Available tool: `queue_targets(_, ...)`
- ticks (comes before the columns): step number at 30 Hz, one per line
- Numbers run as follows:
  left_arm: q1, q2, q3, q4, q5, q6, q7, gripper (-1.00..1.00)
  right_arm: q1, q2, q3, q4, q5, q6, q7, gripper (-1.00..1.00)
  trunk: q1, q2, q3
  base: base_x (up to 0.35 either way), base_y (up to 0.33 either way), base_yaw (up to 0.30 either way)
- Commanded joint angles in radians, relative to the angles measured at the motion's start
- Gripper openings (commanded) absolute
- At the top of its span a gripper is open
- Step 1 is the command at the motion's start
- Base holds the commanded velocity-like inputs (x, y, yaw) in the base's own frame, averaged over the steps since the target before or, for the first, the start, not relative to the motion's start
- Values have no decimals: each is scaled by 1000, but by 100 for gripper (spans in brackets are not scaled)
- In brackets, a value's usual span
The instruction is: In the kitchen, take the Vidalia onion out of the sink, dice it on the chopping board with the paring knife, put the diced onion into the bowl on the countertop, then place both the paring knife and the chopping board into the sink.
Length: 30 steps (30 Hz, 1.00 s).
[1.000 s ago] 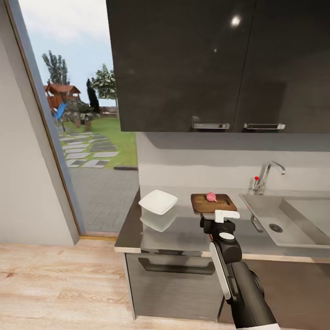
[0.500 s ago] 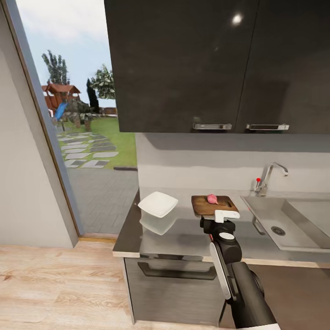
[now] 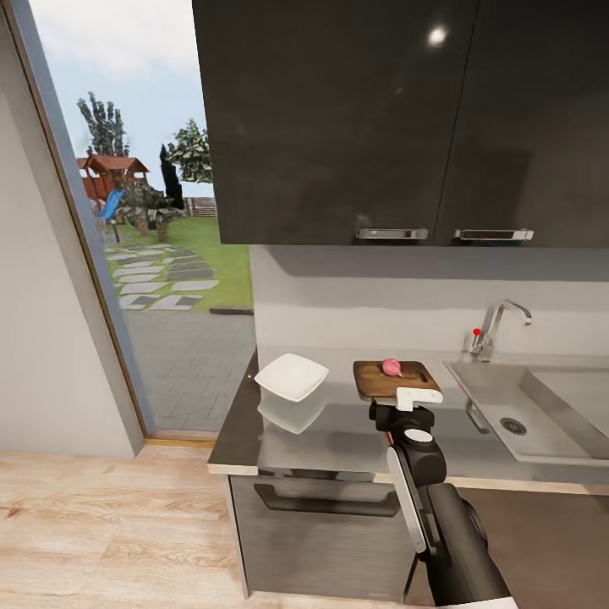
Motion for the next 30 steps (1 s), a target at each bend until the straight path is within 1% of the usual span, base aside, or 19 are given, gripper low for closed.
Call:
queue_targets(1, 1, 1, -8, 1, 7, -1, 5, 100, 0, 0, 1, -1, 6, 8, -1, 100, 0, -1, 0, 0, 0, 0)
queue_targets(8, 1, 1, -8, 15, 6, -1, 5, 100, 0, 0, 1, -1, 6, 8, -1, 100, 0, -1, -4, 0, 0, 0)
queue_targets(30, 1, 1, -8, 18, 6, -1, 5, 100, 0, 0, 1, -1, 6, 8, -1, 100, 0, -1, -31, 0, 0, 0)
